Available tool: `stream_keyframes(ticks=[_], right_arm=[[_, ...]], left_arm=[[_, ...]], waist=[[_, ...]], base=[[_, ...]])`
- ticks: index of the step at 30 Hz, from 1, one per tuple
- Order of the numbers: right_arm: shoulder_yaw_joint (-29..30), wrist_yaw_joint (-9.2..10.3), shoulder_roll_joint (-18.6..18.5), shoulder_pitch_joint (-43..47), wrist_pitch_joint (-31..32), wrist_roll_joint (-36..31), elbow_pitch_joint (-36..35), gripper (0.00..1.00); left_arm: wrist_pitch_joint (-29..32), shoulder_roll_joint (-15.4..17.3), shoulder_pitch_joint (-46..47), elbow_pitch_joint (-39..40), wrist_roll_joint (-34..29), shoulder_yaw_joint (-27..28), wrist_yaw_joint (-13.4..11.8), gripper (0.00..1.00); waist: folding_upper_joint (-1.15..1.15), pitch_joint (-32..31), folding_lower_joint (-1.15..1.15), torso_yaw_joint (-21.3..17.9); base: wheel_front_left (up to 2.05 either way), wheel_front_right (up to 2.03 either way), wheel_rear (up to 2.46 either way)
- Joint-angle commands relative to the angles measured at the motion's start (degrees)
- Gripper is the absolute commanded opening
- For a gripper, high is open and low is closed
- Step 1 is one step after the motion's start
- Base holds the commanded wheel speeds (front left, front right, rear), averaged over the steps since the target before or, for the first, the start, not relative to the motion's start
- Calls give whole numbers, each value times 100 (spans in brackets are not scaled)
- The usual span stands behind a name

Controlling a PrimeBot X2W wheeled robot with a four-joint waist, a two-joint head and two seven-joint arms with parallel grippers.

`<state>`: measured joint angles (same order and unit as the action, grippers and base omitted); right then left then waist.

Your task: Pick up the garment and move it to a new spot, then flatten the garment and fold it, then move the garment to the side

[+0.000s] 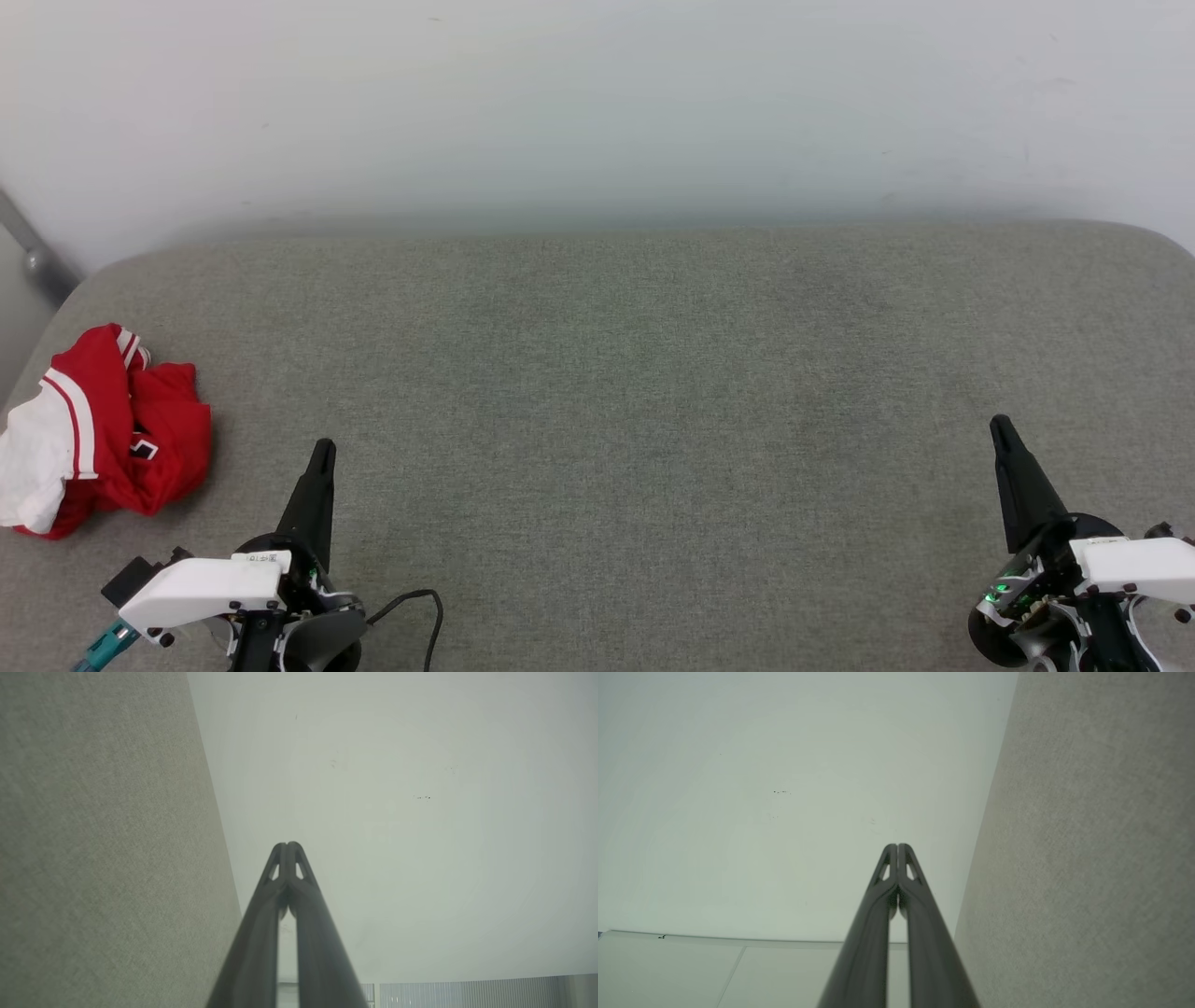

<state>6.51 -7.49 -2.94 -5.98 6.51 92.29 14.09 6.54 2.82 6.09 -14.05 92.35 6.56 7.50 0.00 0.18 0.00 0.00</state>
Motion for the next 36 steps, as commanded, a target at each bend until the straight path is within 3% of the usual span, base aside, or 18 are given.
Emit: stream_keyframes(ticks=[1, 36], right_arm=[[-5, 0, 25, -82, -11, -8, -7, 0], [-5, 0, 25, -82, -11, -8, -7, 0]], left_arm=[[-3, 3, 48, 6, -17, -1, 18, 0], [-3, 3, 49, 6, -18, -1, 18, 0]], waist=[[0, 0, 0, 0], [0, 0, 0, 0]], base=[[0, 0, 0], [0, 0, 0]])
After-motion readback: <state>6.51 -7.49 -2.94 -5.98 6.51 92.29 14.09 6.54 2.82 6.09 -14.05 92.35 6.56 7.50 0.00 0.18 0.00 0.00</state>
